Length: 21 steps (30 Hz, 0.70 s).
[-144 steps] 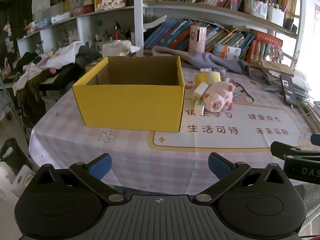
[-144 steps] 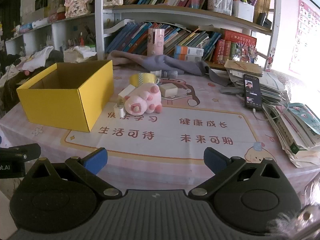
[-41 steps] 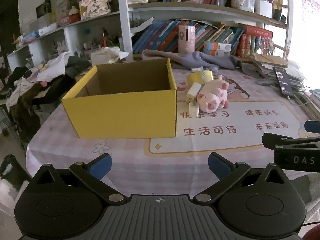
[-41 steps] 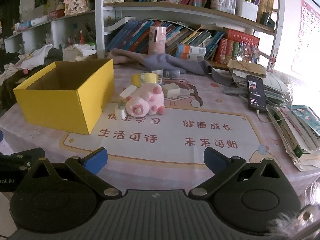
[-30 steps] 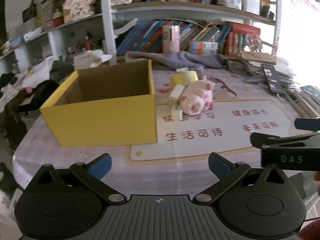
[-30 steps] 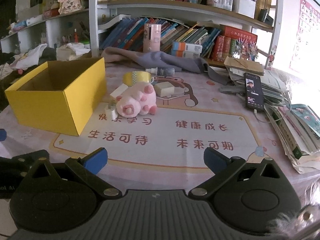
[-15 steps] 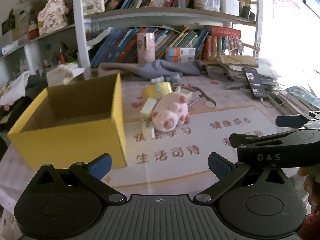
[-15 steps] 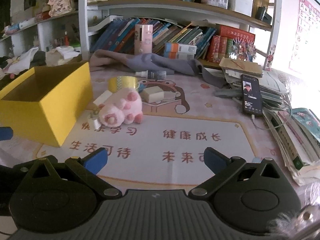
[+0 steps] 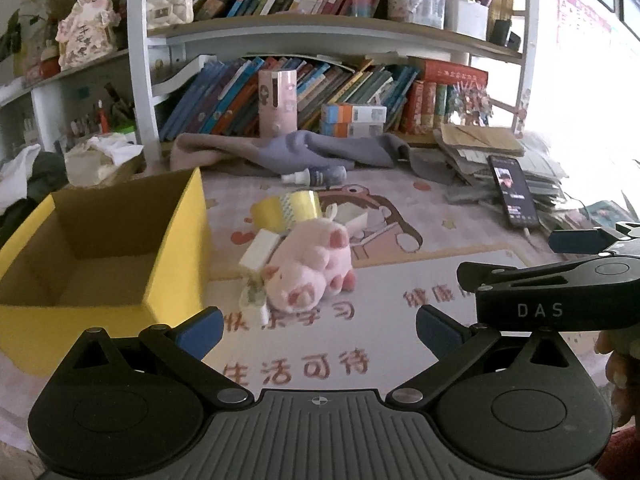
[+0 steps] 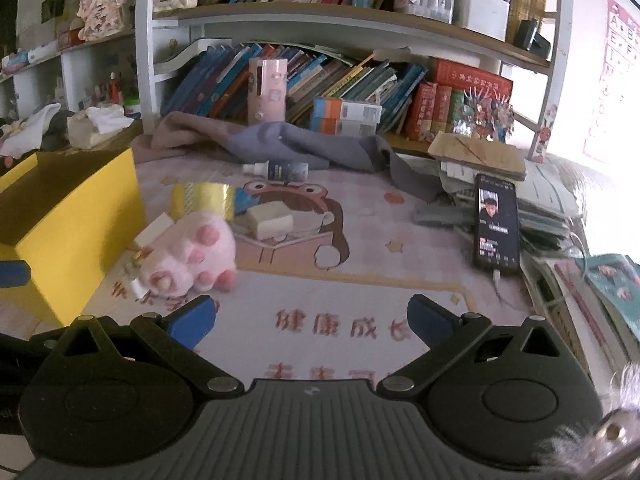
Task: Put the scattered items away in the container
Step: 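Move both tools toward the pink plush pig and white sponge block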
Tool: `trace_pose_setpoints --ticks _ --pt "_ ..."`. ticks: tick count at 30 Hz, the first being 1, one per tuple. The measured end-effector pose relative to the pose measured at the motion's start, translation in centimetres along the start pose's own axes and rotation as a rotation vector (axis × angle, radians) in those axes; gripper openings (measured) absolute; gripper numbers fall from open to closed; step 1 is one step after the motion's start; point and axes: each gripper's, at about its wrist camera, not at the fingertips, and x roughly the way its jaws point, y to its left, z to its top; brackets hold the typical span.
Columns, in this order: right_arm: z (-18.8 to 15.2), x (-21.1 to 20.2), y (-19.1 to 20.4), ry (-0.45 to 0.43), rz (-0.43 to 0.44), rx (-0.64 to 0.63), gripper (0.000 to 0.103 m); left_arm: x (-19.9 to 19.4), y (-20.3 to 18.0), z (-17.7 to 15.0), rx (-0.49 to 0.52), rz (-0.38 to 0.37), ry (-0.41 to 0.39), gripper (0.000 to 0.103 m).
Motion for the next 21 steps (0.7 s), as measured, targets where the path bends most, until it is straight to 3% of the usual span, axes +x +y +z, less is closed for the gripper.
trace_pose_setpoints --ticks 10,21 --pt "2.6 3.8 -3.6 -0.023 0.076 -0.017 0.103 3.6 -1.8 2.8 -0.039 0.066 0.017 0.103" --pt "4.7 10.9 -6.7 0.019 0.255 -0.015 0.103 8.4 -3.0 3.8 0.004 0.181 0.096 0.102"
